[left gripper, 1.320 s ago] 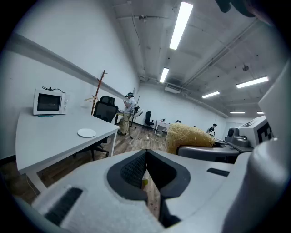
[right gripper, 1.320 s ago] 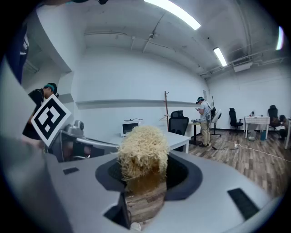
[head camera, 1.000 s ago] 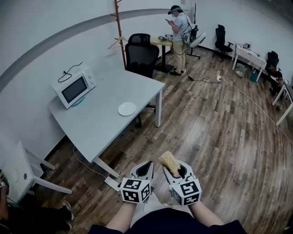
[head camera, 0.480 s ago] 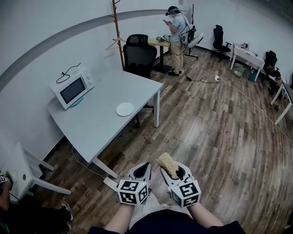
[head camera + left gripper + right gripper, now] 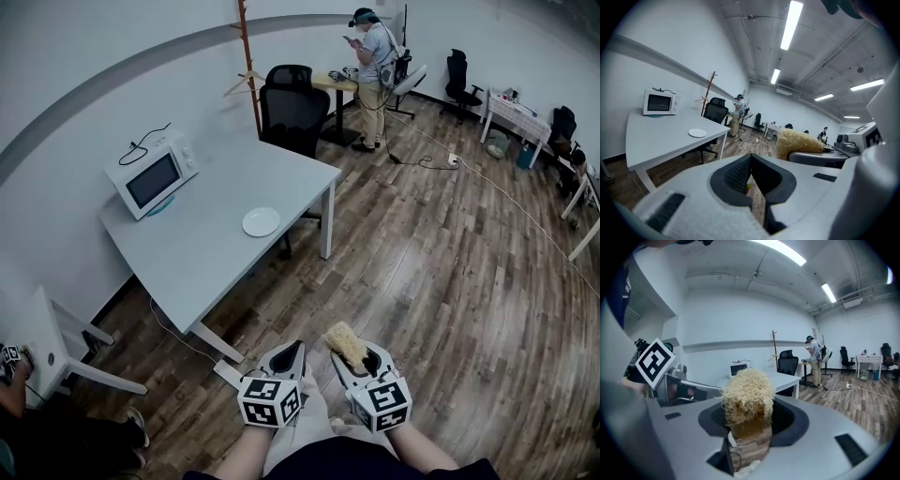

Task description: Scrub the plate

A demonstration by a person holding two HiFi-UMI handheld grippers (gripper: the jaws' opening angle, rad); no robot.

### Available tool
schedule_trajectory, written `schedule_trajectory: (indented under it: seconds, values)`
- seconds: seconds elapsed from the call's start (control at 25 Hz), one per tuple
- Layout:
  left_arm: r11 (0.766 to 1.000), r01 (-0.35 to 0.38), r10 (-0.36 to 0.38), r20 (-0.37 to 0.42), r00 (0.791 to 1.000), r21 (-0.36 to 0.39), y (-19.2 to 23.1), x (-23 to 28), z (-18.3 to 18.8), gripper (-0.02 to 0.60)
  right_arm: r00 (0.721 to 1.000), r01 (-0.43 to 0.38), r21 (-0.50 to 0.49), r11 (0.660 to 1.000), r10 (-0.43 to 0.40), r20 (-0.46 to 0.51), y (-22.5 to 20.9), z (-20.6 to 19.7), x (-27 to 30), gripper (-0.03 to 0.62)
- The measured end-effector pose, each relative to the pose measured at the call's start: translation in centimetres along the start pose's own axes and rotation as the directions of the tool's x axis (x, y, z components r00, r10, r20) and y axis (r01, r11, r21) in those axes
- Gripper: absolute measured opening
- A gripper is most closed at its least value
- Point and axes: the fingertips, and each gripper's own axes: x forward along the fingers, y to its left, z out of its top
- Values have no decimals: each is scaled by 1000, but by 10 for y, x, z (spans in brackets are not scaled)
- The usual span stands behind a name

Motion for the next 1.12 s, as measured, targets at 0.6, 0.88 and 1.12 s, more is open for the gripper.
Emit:
schedule_trajectory:
  seconds: [0.6,0.88,1.12]
  values:
    - [997,-68,69,13,998,-41,91,85,56,18,1000,-12,-31,999,11,-24,-57,41,113,186]
    - [994,-88,89,23,996,-61,148,125,95,18,999,-35,-51,998,33,-38,-68,69,188,186]
    - [993,-108,109,20,994,-50,204,153,124,18,998,-59,-75,995,56,-36,-67,94,255,186]
